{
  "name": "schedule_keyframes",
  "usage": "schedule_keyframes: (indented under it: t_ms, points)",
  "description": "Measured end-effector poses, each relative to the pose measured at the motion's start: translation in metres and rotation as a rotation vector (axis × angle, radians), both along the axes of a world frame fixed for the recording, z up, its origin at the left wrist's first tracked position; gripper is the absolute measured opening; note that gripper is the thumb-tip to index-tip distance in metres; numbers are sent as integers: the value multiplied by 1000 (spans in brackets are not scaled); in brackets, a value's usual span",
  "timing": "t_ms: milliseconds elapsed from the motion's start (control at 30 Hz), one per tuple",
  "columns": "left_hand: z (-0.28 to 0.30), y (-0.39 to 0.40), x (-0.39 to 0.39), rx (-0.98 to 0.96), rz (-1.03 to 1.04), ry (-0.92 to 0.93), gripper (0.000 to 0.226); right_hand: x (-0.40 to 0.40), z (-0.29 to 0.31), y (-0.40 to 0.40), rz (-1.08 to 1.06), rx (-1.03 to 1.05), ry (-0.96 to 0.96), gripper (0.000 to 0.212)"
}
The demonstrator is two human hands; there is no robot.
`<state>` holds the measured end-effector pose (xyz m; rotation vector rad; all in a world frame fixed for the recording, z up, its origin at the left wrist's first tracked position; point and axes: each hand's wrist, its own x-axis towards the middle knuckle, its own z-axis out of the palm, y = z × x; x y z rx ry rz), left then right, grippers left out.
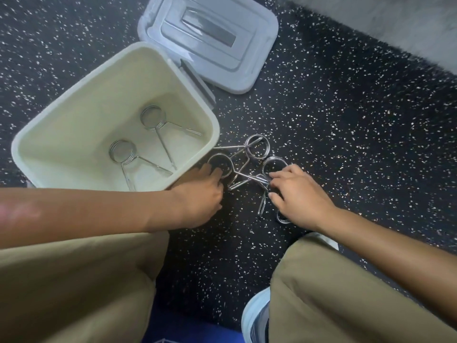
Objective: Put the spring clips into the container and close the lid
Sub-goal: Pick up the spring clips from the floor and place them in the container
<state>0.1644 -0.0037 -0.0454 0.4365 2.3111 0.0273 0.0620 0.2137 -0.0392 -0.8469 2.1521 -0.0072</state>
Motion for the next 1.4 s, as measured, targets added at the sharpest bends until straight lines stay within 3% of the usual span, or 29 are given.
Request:
schedule_keyframes:
  t_ms: [167,333,667,800,1000,1200,1400]
  points:
    - [0,-5,-5,-9,-262,65,29,6,-10,5,58,-15,30,39]
    - [4,-7,1,84,-318,102,22,18,-11,13,56,0,70,43]
    - [15,-9,13,381,-12,340,11,26,-8,17,114,63,142,51]
    - [28,-5,5,443,122,345,30,28,-5,14,148,96,169,54]
    - [48,-8,-11,567,339,316,17,29,2,17,137,125,255,52]
    - [75,-15,-27,621,558,234,25,31,8,21,75,90,435,61]
    - [113,-29,-45,692,761,265,28,17,17,28,15,35,454,60]
